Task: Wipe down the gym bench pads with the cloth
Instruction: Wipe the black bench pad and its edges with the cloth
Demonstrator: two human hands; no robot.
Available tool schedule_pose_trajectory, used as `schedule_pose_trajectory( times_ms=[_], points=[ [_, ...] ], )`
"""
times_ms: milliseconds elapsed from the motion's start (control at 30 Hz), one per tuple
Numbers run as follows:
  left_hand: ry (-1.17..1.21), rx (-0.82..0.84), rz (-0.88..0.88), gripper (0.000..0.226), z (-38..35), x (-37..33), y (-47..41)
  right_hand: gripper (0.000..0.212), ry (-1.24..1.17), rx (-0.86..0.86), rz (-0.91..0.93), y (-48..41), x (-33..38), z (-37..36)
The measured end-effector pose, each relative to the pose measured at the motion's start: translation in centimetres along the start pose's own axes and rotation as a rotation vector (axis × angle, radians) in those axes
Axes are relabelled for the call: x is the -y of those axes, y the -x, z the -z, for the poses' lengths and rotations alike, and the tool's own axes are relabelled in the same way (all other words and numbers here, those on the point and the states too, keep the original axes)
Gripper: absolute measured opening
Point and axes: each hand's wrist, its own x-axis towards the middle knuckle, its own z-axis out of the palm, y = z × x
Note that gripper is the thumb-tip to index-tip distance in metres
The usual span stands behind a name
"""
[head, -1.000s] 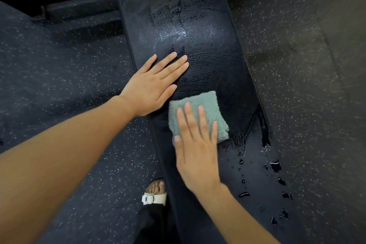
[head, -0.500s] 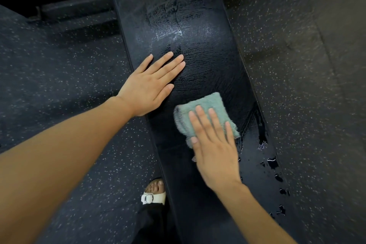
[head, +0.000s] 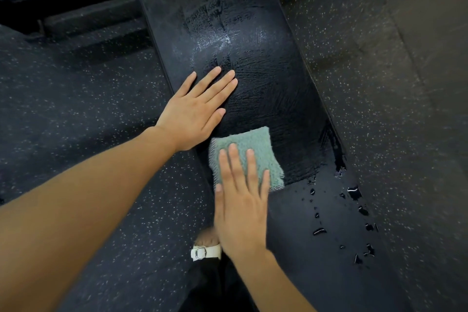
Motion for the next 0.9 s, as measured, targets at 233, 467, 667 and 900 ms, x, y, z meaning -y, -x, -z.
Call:
schedule_pose_trajectory(
  times_ms=[233,467,667,900],
  points=[
    [0.015,0.004,0.014,0.058,0.0,-0.6,0.5,0.054,0.052,0.042,0.149,0.9,-1.1,-0.2],
    [0.012,-0.002,0.002,0.058,-0.2,-1.0,0.8,0.054,0.118,-0.020,0.036,0.4,-7.4,2.0],
    [0.000,0.015,-0.034,0.058,-0.2,-1.3,1.1,0.055,0.061,-0.076,-0.133,0.2,-10.6,3.0],
    [-0.029,0.020,-0.095,0.058,-0.7,-2.4,1.9,0.055,-0.010,-0.102,-0.245,0.9,-5.3,1.0]
  ],
)
